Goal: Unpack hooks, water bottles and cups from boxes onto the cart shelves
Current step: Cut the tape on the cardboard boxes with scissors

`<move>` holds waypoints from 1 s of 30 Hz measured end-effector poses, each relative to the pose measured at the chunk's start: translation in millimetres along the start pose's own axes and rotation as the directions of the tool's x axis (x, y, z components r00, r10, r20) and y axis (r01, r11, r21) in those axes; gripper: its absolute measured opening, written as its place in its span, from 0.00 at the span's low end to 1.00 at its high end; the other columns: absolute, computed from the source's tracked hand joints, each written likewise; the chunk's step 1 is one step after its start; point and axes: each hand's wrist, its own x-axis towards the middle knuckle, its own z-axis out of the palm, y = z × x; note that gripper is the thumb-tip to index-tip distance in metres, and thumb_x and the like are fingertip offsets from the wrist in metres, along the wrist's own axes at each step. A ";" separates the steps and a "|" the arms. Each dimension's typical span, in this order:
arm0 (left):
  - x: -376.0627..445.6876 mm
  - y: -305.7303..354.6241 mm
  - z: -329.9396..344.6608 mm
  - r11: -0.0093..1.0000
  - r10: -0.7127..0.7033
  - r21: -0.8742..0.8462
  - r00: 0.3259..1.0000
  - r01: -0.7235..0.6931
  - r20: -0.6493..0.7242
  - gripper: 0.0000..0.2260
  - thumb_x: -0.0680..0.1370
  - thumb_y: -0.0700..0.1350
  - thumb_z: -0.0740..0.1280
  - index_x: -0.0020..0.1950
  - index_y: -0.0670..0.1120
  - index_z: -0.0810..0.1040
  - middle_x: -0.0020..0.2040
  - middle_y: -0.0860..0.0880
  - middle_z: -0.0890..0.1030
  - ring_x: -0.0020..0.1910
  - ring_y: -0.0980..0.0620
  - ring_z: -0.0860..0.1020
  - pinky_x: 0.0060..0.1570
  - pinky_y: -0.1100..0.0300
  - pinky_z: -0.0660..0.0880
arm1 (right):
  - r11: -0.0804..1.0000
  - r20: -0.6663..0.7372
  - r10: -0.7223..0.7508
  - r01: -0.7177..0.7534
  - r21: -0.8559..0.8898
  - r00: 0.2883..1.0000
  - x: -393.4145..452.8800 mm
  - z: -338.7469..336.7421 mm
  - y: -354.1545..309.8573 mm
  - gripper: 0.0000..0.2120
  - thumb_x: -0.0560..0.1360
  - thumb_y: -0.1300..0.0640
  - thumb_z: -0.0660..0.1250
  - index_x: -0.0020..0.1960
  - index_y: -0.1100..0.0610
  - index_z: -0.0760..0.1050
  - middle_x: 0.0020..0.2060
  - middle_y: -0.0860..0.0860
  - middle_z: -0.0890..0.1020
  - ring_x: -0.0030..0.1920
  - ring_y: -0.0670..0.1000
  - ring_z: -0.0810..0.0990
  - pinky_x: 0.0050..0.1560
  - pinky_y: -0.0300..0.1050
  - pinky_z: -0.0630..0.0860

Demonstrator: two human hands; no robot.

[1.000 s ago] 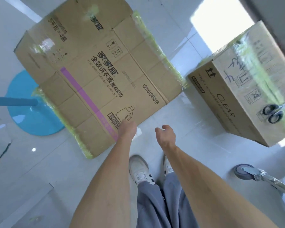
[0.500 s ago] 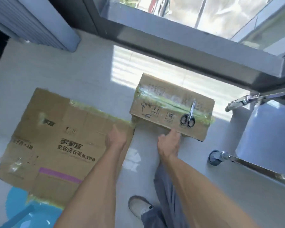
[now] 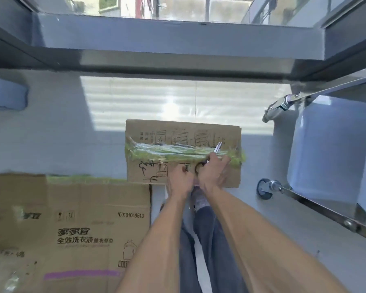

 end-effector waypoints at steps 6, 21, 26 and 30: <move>1.7 13.4 -0.3 0.977 -0.032 -0.203 0.991 0.058 0.131 0.06 0.77 0.41 0.64 0.41 0.50 0.72 0.34 0.52 0.74 0.34 0.52 0.70 0.39 0.57 0.67 | 0.968 0.029 0.189 -0.191 0.163 0.982 -12.6 0.6 -6.9 0.11 0.70 0.68 0.56 0.46 0.53 0.66 0.38 0.53 0.72 0.37 0.56 0.70 0.34 0.48 0.67; 5.6 5.8 -96.1 0.889 -0.287 -0.373 0.958 0.264 -0.008 0.11 0.74 0.37 0.68 0.35 0.51 0.81 0.38 0.55 0.82 0.46 0.52 0.80 0.51 0.59 0.76 | 0.958 0.159 -0.046 0.088 -0.273 0.986 -75.6 1.0 -47.7 0.12 0.75 0.61 0.58 0.57 0.60 0.71 0.49 0.60 0.81 0.49 0.61 0.78 0.48 0.52 0.73; 14.0 6.6 -112.1 0.907 -0.263 -0.363 0.960 0.213 -0.093 0.09 0.73 0.36 0.67 0.34 0.46 0.79 0.33 0.50 0.78 0.32 0.52 0.75 0.36 0.63 0.74 | 0.766 0.062 -0.290 0.270 -0.584 0.955 -85.2 11.8 -56.2 0.19 0.72 0.65 0.65 0.61 0.56 0.67 0.57 0.57 0.71 0.56 0.57 0.70 0.56 0.51 0.68; 24.5 1.6 -114.0 0.886 -0.253 -0.426 0.960 0.182 -0.118 0.11 0.73 0.37 0.65 0.32 0.47 0.74 0.29 0.49 0.73 0.23 0.57 0.68 0.28 0.65 0.67 | 0.687 0.192 -0.428 0.456 -0.566 0.883 -70.2 14.5 -60.6 0.16 0.73 0.69 0.61 0.58 0.57 0.70 0.52 0.54 0.79 0.52 0.55 0.76 0.59 0.49 0.68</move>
